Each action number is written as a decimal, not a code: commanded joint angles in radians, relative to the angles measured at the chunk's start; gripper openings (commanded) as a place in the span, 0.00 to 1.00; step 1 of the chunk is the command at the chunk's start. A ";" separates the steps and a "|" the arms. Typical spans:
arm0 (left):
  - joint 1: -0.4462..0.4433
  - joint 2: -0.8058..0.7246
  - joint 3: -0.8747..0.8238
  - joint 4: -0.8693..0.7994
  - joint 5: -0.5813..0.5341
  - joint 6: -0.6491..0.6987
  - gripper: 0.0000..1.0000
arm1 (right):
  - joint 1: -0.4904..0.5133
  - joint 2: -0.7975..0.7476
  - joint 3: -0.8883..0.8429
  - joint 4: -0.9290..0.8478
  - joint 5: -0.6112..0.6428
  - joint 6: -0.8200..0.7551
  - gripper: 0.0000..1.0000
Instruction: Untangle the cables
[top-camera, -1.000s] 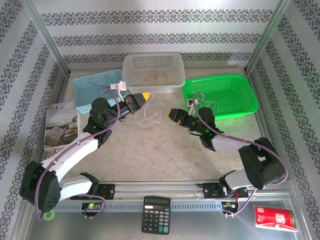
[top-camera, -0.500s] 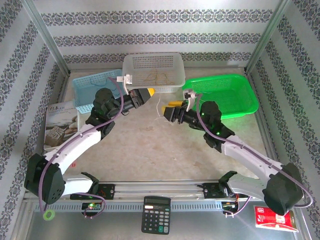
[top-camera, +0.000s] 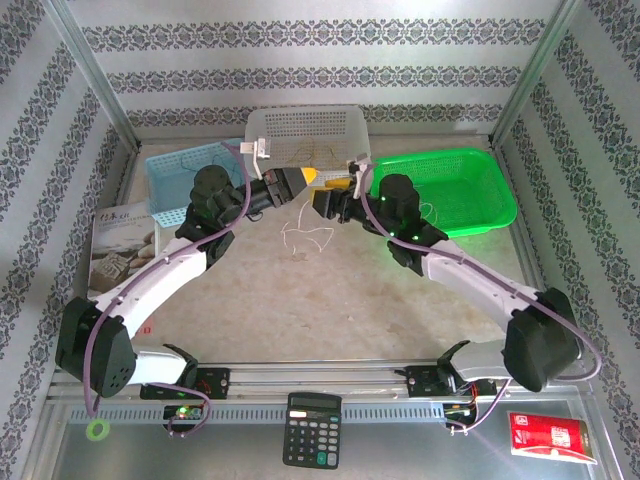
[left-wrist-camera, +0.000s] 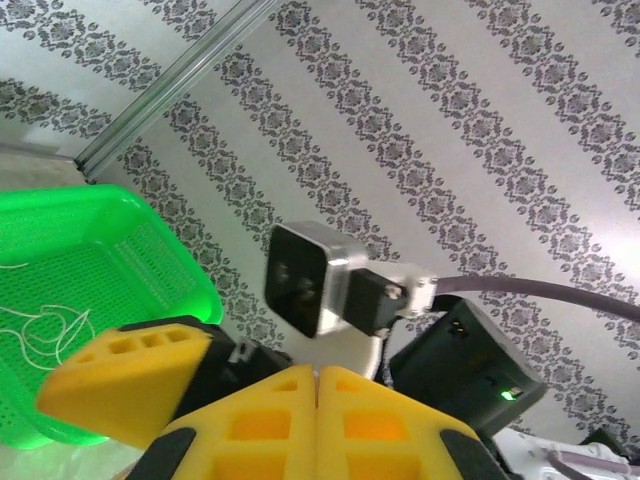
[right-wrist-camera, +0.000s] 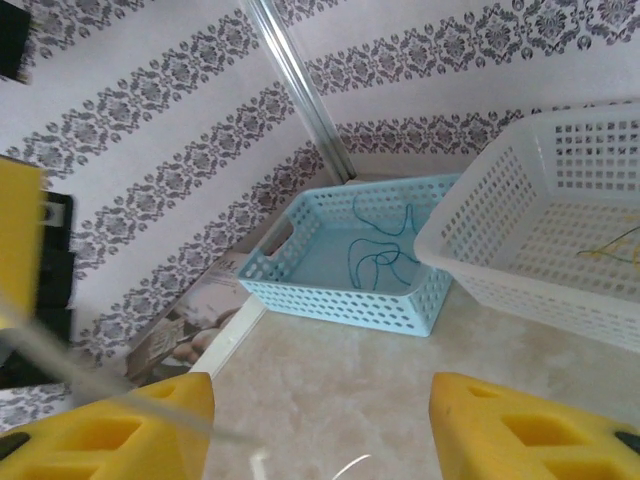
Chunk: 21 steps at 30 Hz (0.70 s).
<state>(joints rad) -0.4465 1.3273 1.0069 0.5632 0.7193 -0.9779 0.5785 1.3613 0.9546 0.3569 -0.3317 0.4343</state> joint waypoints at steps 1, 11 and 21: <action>-0.018 0.003 0.050 0.056 0.019 -0.048 0.00 | 0.014 0.052 0.036 0.099 0.037 0.002 0.49; -0.019 -0.011 0.261 0.064 -0.016 -0.144 0.00 | 0.025 0.197 -0.040 0.292 0.198 0.088 0.19; -0.013 0.028 0.481 0.054 -0.036 -0.168 0.00 | -0.045 0.228 -0.156 0.372 0.270 0.178 0.03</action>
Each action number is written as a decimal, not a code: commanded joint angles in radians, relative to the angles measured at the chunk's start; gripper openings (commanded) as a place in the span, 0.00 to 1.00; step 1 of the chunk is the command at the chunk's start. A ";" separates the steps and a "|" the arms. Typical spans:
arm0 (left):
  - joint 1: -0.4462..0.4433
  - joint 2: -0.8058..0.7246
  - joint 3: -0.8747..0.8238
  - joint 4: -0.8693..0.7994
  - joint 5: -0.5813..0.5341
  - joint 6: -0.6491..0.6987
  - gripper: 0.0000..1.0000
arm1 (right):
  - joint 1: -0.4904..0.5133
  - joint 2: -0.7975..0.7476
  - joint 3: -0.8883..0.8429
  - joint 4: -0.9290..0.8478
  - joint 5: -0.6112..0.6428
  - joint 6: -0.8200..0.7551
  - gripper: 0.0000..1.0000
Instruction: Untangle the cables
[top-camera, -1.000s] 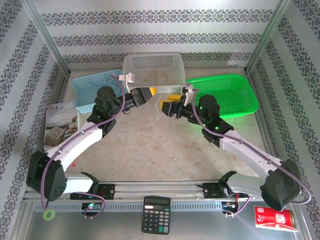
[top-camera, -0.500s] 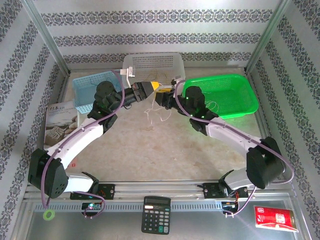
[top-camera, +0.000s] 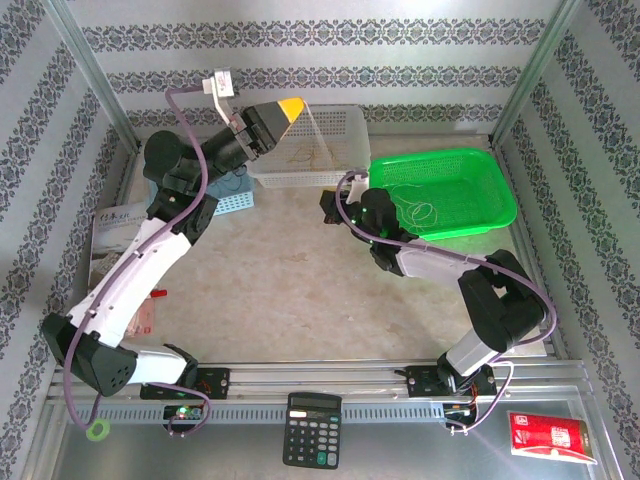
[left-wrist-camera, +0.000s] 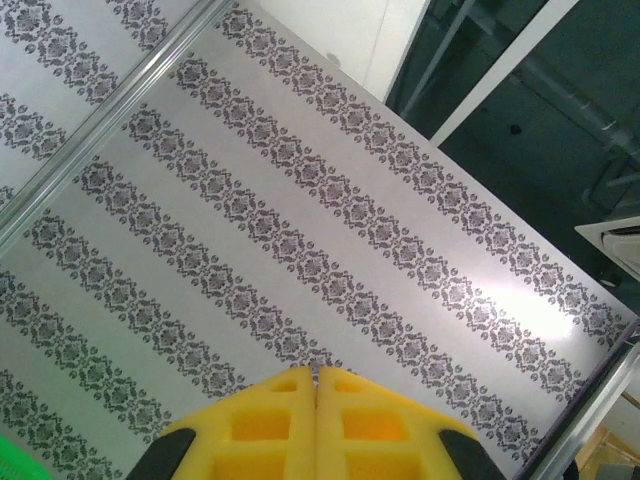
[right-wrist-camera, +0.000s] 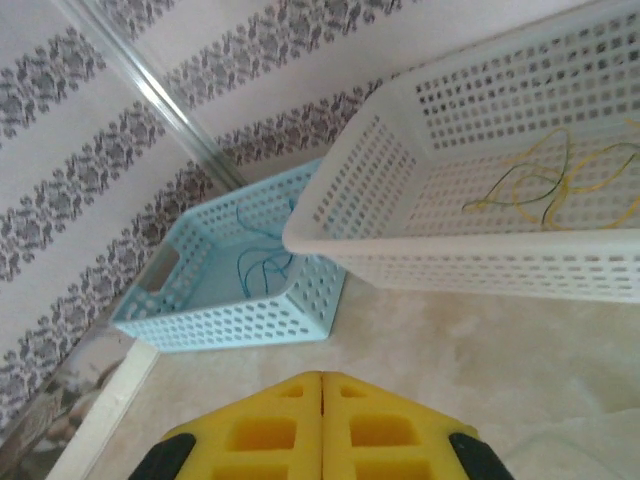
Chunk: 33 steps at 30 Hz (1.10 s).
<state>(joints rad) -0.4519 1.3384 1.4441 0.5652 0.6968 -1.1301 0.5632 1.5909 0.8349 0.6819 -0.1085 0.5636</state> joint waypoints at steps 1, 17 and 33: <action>-0.004 0.019 0.046 0.047 -0.015 -0.012 0.00 | -0.042 -0.012 -0.052 0.048 0.047 0.052 0.00; 0.000 0.033 -0.250 0.053 0.001 0.068 0.00 | -0.236 -0.335 -0.057 -0.190 -0.005 0.034 0.00; 0.013 -0.091 -0.482 -0.285 -0.137 0.364 1.00 | -0.384 -0.337 0.102 -0.440 0.330 -0.046 0.00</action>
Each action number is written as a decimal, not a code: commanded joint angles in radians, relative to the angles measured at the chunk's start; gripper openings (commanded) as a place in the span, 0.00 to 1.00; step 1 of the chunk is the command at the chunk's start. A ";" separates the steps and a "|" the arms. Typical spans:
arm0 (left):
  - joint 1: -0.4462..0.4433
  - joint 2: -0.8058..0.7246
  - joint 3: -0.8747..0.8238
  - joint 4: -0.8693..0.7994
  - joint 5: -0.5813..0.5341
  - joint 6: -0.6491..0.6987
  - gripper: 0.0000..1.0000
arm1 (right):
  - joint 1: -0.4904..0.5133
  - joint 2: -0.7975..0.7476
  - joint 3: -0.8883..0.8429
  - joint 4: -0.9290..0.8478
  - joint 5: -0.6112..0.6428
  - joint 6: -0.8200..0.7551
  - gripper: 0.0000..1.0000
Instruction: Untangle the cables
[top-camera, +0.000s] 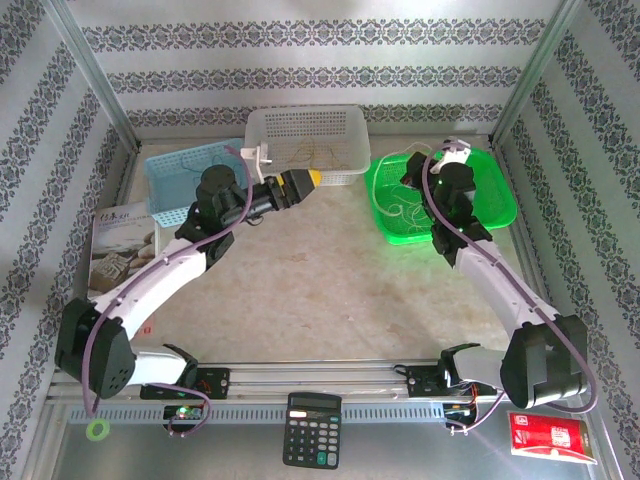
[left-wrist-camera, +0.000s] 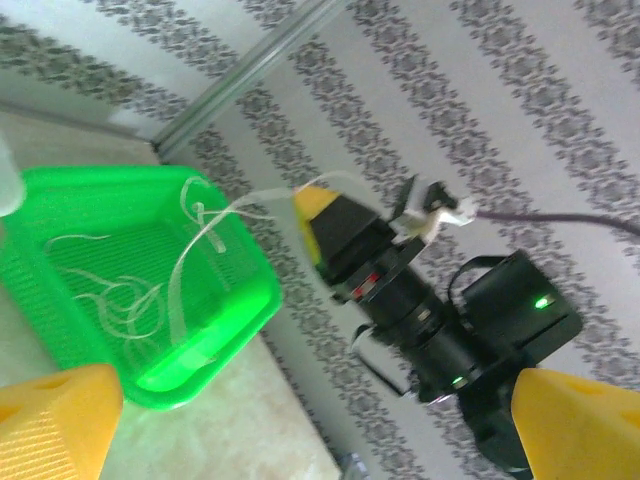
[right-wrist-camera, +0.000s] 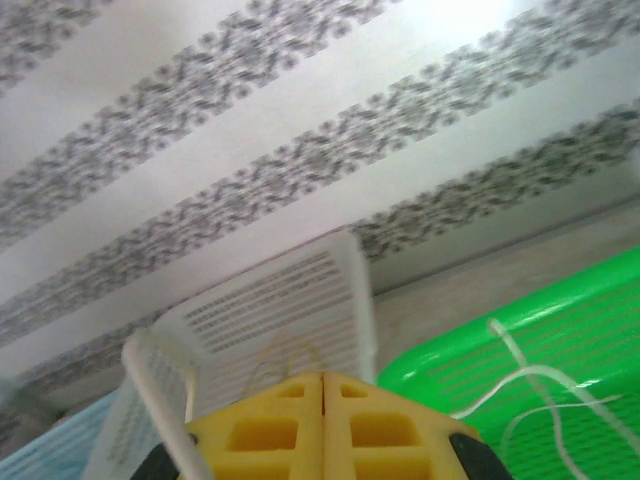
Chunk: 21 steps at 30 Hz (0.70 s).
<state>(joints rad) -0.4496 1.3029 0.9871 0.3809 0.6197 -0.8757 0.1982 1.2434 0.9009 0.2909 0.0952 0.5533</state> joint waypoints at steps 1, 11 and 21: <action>0.016 -0.070 -0.043 -0.116 -0.078 0.117 1.00 | -0.028 0.016 0.036 -0.054 0.145 -0.041 0.00; 0.051 -0.205 -0.164 -0.192 -0.152 0.134 1.00 | -0.111 0.061 0.048 -0.054 0.158 -0.051 0.00; 0.052 -0.312 -0.183 -0.268 -0.155 0.151 1.00 | -0.166 0.153 0.066 -0.098 0.136 -0.067 0.37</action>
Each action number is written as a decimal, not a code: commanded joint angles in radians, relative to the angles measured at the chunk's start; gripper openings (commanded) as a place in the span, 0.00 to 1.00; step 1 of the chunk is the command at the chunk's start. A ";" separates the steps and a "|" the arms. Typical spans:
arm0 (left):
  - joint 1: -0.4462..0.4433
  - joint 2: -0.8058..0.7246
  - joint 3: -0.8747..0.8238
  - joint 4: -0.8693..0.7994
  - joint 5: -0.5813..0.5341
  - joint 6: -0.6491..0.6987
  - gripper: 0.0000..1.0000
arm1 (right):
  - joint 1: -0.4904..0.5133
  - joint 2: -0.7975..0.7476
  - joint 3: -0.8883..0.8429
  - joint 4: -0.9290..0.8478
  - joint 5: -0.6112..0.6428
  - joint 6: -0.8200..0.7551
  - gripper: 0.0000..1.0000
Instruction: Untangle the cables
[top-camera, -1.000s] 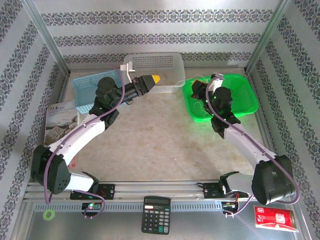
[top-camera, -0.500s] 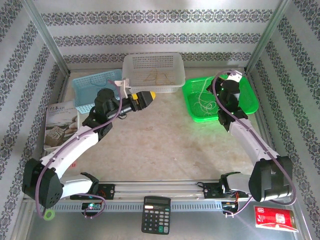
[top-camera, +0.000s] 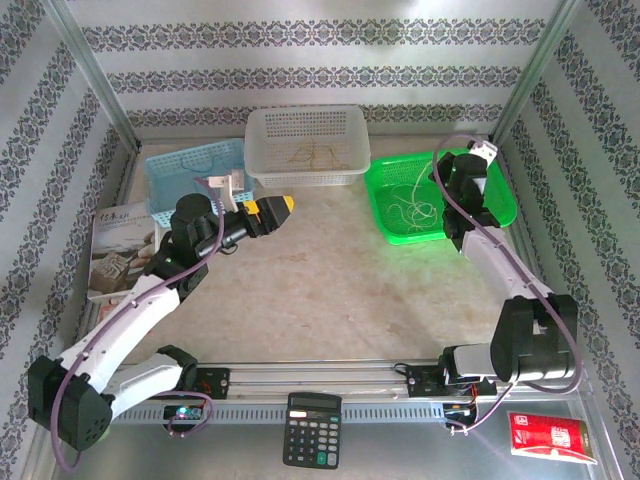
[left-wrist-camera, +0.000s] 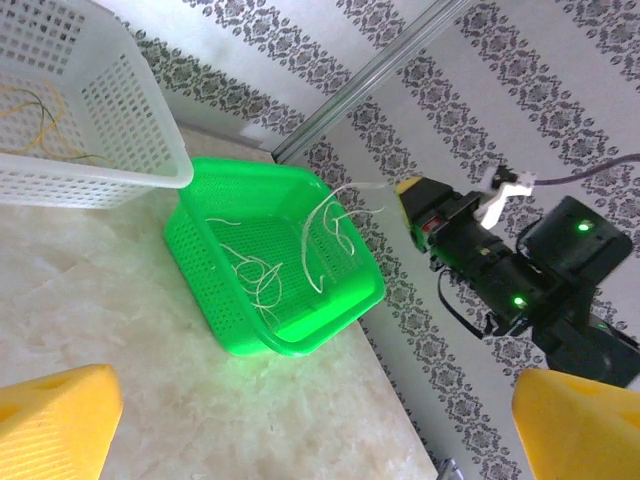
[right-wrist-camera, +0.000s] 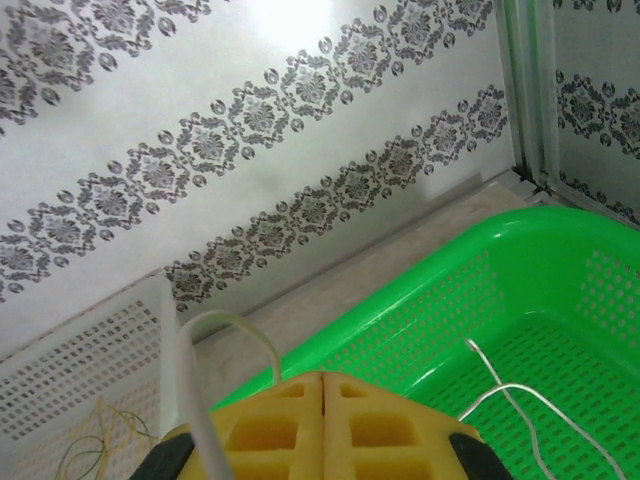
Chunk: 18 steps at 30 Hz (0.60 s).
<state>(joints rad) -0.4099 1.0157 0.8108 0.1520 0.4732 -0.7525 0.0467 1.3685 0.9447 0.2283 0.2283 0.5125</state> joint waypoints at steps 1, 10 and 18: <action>0.013 -0.031 -0.008 -0.041 -0.011 0.027 1.00 | -0.019 0.034 0.019 -0.053 -0.008 -0.025 0.52; 0.012 -0.051 -0.015 -0.041 -0.021 0.030 1.00 | -0.018 -0.212 -0.143 -0.133 -0.091 0.033 0.71; 0.021 -0.101 -0.022 -0.133 -0.224 0.166 1.00 | -0.003 -0.443 -0.248 -0.227 -0.219 -0.009 0.97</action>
<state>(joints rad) -0.4068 0.9627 0.8001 0.0746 0.3824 -0.6830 0.0353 0.9722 0.7338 0.0582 0.0803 0.5301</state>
